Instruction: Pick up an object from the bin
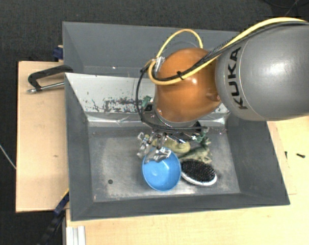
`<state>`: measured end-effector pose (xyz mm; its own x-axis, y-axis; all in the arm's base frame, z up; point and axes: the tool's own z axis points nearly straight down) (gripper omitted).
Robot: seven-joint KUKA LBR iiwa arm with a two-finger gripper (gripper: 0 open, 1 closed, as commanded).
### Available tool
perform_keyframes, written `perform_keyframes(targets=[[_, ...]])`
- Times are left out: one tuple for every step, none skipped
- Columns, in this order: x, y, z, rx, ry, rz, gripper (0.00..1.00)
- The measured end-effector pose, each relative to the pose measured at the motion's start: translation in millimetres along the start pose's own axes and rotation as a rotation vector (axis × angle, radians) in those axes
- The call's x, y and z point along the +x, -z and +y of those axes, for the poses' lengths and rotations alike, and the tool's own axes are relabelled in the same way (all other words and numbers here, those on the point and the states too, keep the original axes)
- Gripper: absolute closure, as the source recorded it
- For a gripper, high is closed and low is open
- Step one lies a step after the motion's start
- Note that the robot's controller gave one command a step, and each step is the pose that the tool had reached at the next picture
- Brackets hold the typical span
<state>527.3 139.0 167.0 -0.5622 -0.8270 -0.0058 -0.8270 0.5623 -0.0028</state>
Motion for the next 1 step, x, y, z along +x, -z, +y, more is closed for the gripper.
perform_keyframes(targets=[[-2.2,16.8,-0.3,0.001,-0.002,-0.001,1.00]])
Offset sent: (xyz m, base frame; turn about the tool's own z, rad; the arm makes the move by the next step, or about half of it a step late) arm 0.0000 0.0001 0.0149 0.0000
